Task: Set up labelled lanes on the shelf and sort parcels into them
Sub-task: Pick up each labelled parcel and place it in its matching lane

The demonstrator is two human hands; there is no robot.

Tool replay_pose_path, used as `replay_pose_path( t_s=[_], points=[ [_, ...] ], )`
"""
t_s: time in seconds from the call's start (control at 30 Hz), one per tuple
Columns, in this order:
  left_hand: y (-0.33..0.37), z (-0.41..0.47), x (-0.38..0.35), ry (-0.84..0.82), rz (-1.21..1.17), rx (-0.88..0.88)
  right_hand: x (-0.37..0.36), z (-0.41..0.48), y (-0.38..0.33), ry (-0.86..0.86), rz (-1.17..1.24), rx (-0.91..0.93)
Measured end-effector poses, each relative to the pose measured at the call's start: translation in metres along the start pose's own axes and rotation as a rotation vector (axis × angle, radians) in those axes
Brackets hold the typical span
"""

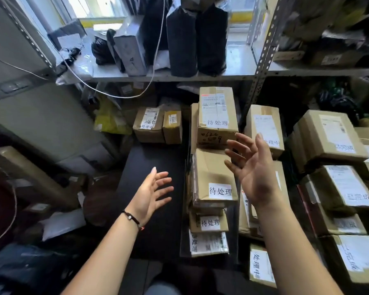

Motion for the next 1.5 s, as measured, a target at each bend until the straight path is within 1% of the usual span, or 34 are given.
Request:
replay_pose_path(
  t_s=[0.07,0.13,0.2,0.37,0.5,0.63,0.7,0.8,0.9,1.0,1.1,1.17,1.23,1.3,1.4,1.43,1.5],
  points=[
    [0.014,0.007,0.006,-0.002,-0.006,-0.02,-0.021,0.0,-0.003,-0.064,0.017,0.006],
    [0.028,0.014,0.011,-0.009,-0.01,-0.028,-0.041,-0.001,-0.002,-0.111,-0.01,-0.026],
    [0.04,0.021,0.017,-0.031,-0.01,-0.033,-0.058,0.001,0.007,-0.115,-0.033,-0.067],
    [0.067,0.051,0.054,-0.061,-0.001,-0.018,-0.111,0.016,0.035,-0.028,-0.217,-0.086],
    [0.086,0.082,0.098,-0.093,0.023,0.052,-0.156,0.041,0.066,0.062,-0.247,-0.151],
    [0.108,0.117,0.142,-0.092,-0.05,0.109,-0.205,0.072,0.102,0.149,-0.308,-0.243],
    [0.117,0.127,0.155,-0.078,-0.065,0.122,-0.229,0.084,0.113,0.153,-0.341,-0.278],
    [0.127,0.14,0.17,-0.106,-0.064,0.139,-0.261,0.101,0.116,0.148,-0.425,-0.235],
    [0.133,0.15,0.173,-0.121,-0.052,0.153,-0.269,0.116,0.117,0.15,-0.535,-0.208],
    [0.137,0.173,0.175,-0.1,-0.063,0.174,-0.26,0.145,0.119,0.196,-0.599,-0.229],
    [0.136,0.203,0.169,-0.073,-0.077,0.196,-0.245,0.185,0.127,0.243,-0.602,-0.252],
    [0.132,0.225,0.163,-0.035,-0.138,0.223,-0.238,0.213,0.137,0.262,-0.588,-0.259],
    [0.134,0.249,0.156,-0.014,-0.159,0.217,-0.234,0.24,0.148,0.274,-0.556,-0.246],
    [0.137,0.274,0.151,0.012,-0.121,0.206,-0.229,0.261,0.154,0.297,-0.544,-0.223],
    [0.142,0.31,0.144,0.047,-0.092,0.17,-0.224,0.277,0.157,0.363,-0.482,-0.13],
    [0.143,0.322,0.143,0.072,-0.08,0.15,-0.224,0.281,0.158,0.373,-0.472,-0.101],
    [0.148,0.348,0.143,0.134,-0.007,0.071,-0.23,0.293,0.165,0.34,-0.5,-0.066]
  ],
)
Point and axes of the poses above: each hand's wrist, its own z-axis towards the middle knuckle, its own x-axis out of the back of the hand, y = z × x, the point moved 5 cm from there along z, towards the middle knuckle, and after that the axes turned 10 degrees about -z, right-handed, at the moved point
